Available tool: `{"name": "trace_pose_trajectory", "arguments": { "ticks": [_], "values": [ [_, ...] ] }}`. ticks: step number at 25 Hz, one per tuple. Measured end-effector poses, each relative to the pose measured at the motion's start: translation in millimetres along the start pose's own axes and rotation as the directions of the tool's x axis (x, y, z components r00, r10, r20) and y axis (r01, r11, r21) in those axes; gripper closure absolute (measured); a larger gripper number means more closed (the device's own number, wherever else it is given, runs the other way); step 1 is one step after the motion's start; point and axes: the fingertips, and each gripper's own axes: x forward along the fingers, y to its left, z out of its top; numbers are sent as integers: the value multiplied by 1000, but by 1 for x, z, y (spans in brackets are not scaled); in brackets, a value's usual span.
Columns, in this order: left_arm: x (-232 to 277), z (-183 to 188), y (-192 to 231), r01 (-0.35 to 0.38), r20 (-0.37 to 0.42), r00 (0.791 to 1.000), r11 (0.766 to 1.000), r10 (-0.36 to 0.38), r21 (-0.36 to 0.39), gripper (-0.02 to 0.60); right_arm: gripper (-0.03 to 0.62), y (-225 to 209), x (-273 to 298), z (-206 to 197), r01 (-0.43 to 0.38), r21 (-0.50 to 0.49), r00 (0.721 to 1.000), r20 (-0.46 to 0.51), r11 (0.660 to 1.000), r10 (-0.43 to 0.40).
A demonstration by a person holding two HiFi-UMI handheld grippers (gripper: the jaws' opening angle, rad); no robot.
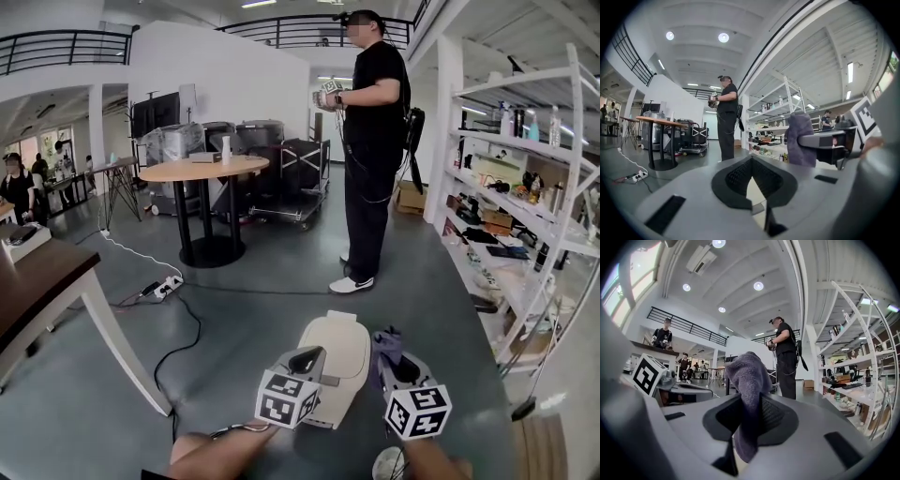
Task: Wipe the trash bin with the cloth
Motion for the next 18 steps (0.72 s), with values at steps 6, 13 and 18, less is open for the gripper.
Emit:
{"name": "trace_pose_trajectory", "arguments": {
  "ticks": [6, 13, 18],
  "values": [
    [-4, -1, 6, 0, 0, 1000, 1000, 0, 18, 584, 520, 7, 11, -3, 12, -12, 1000, -10, 1000, -12],
    [-8, 0, 15, -16, -2, 1000, 1000, 16, -11, 584, 520, 14, 23, 1, 6, -9, 1000, 1, 1000, -6],
    [-11, 2, 29, -22, 7, 1000, 999, 22, -42, 584, 520, 27, 35, 4, -5, 1, 1000, 18, 1000, 5]
  ]
}}
